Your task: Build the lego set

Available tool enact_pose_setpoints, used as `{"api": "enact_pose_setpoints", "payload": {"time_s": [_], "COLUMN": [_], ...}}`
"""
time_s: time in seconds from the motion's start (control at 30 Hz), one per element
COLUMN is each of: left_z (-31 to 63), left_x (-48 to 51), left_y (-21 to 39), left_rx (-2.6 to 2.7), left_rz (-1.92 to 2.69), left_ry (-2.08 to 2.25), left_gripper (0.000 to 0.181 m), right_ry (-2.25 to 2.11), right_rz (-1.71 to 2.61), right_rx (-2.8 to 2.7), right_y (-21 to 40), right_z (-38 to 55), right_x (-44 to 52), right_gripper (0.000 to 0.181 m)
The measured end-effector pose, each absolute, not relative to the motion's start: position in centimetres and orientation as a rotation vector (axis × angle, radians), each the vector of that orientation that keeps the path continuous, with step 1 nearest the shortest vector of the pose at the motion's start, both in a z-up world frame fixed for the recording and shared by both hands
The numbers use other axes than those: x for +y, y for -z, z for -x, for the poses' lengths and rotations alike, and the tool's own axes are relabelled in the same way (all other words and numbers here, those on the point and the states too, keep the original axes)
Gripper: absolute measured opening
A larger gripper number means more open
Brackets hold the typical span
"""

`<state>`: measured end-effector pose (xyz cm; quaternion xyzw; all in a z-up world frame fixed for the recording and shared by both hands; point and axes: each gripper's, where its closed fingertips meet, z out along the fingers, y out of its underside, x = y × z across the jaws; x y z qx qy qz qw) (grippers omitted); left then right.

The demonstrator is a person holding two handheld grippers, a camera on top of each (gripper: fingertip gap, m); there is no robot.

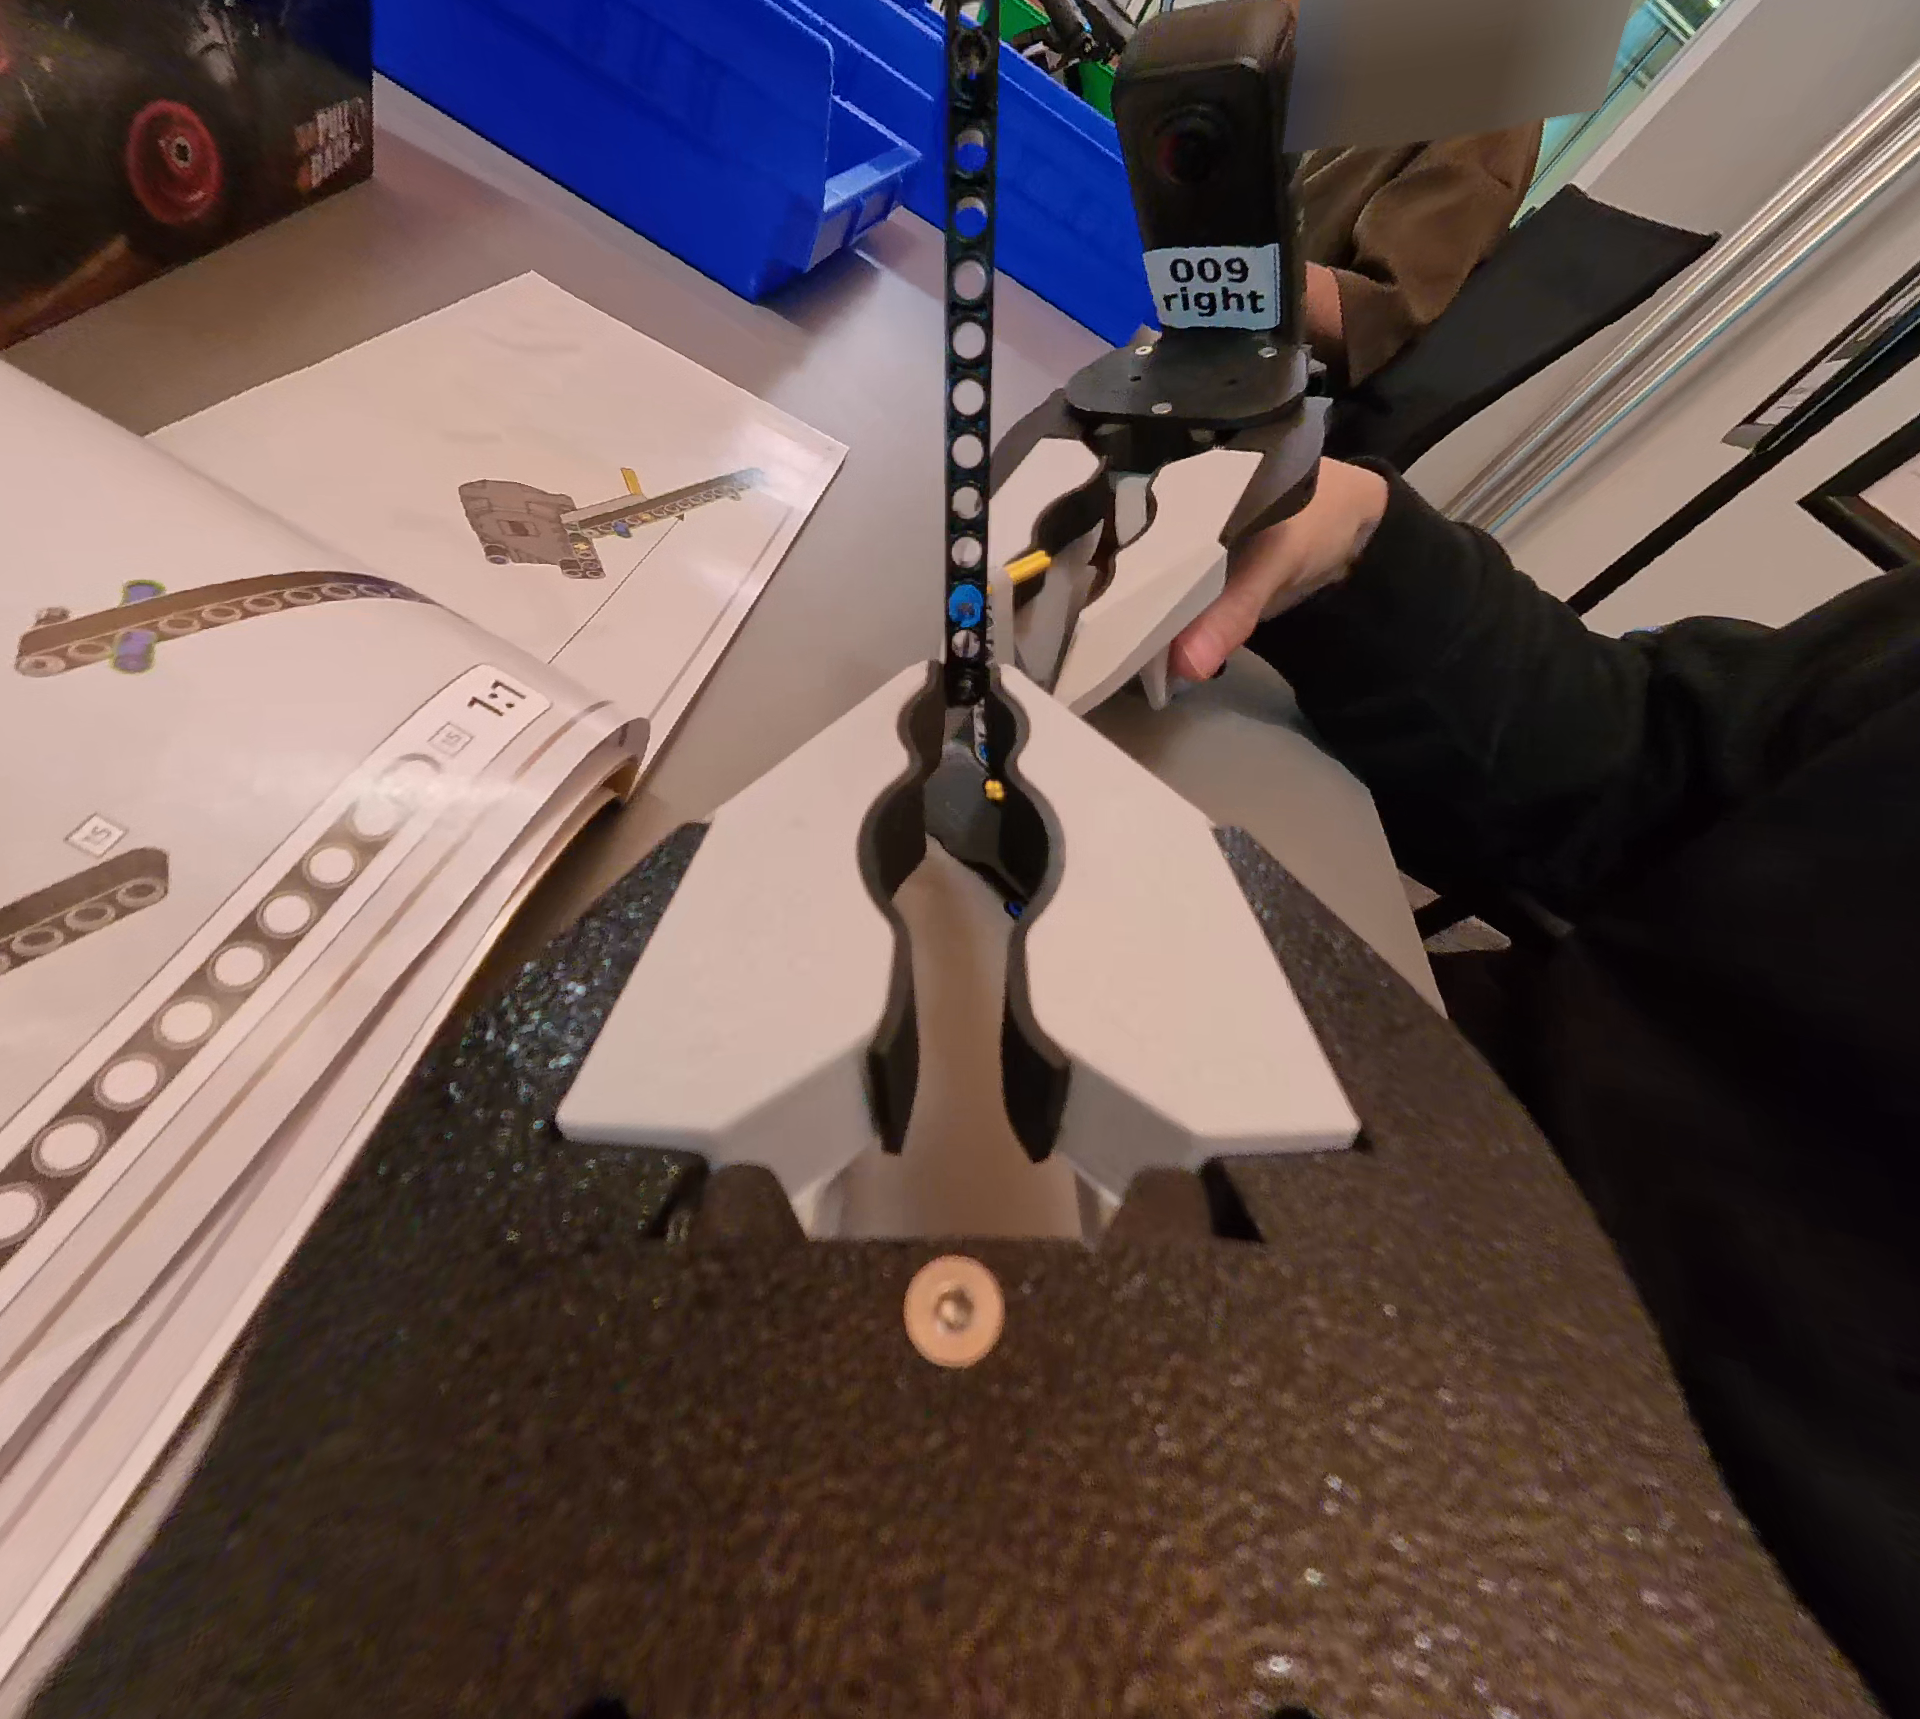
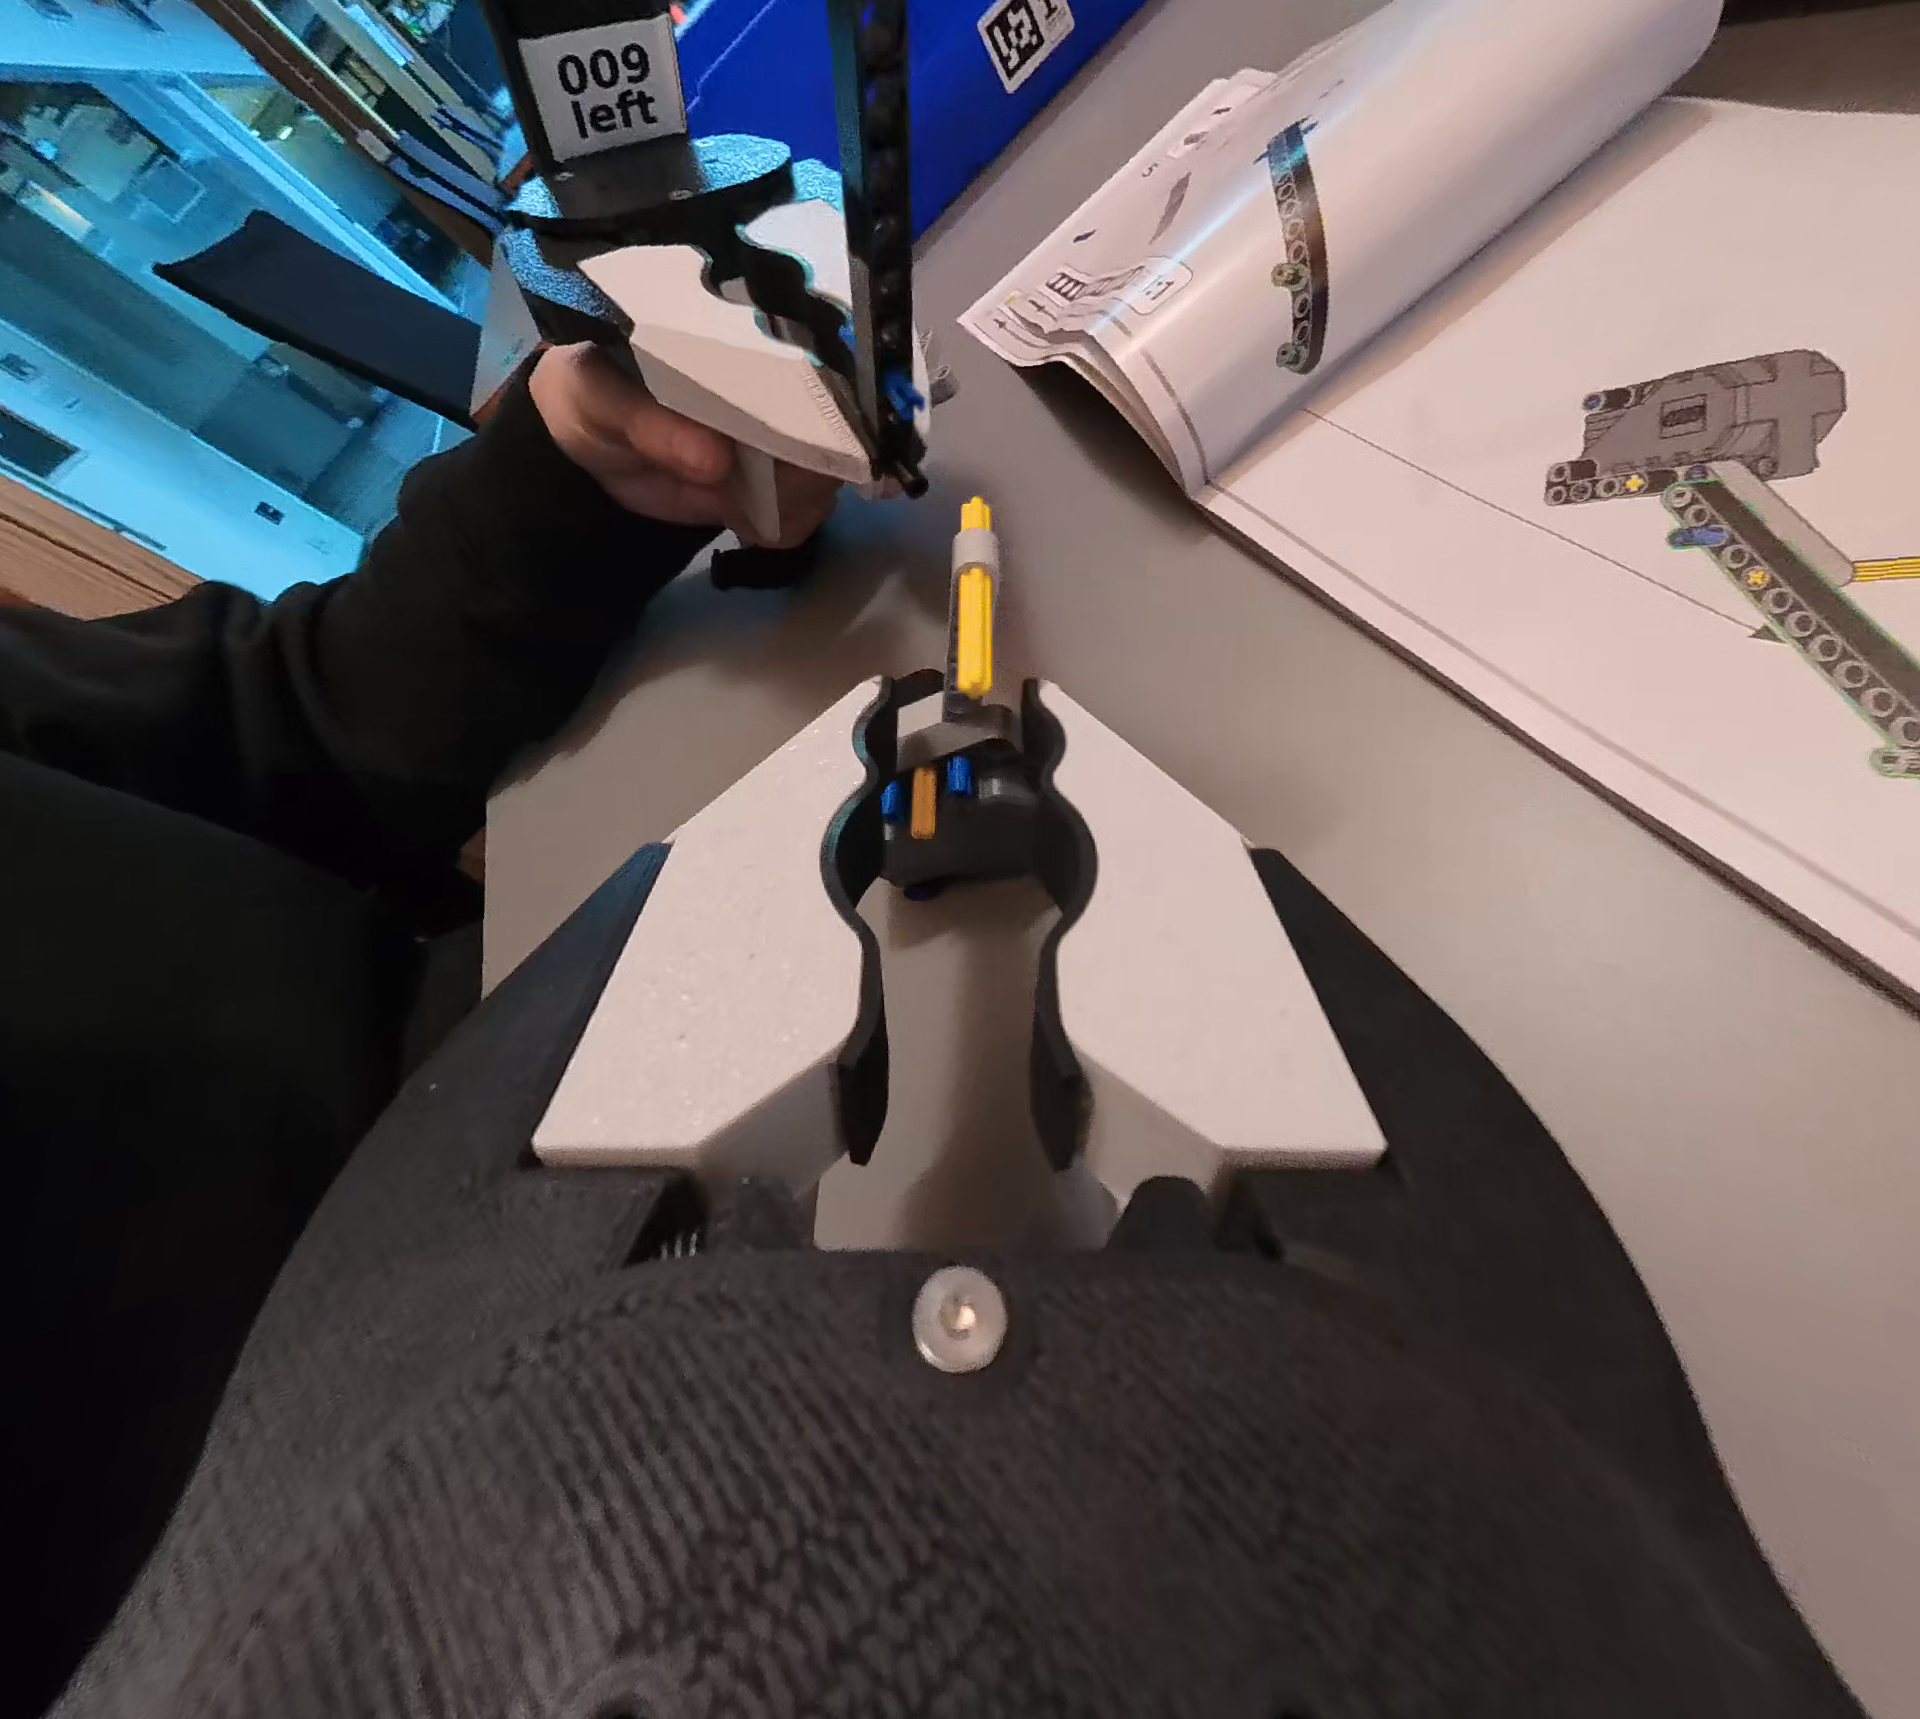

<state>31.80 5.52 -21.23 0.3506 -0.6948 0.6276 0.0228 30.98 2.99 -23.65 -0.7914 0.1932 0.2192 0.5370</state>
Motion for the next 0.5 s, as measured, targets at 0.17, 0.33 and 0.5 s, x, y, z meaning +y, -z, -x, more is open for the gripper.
{"api": "enact_pose_setpoints", "payload": {"time_s": [0.17, 0.33, 0.5], "left_z": [-31.6, -31.0, -30.3], "left_x": [5.3, 4.8, 4.1], "left_y": [21.6, 21.6, 20.5], "left_rx": [-2.147, -2.135, -2.105], "left_rz": [-1.085, -1.043, -0.934], "left_ry": [-1.907, -1.884, -1.944], "left_gripper": [0.005, 0.005, 0.005], "right_ry": [-0.506, -0.524, -0.543], "right_rz": [1.900, 1.902, 1.817], "right_rx": [0.473, 0.434, 0.286], "right_y": [23.9, 23.7, 21.8], "right_z": [-31.2, -30.7, -29.9], "right_x": [3.1, 3.2, 3.2], "right_gripper": [0.014, 0.006, 0.005]}}
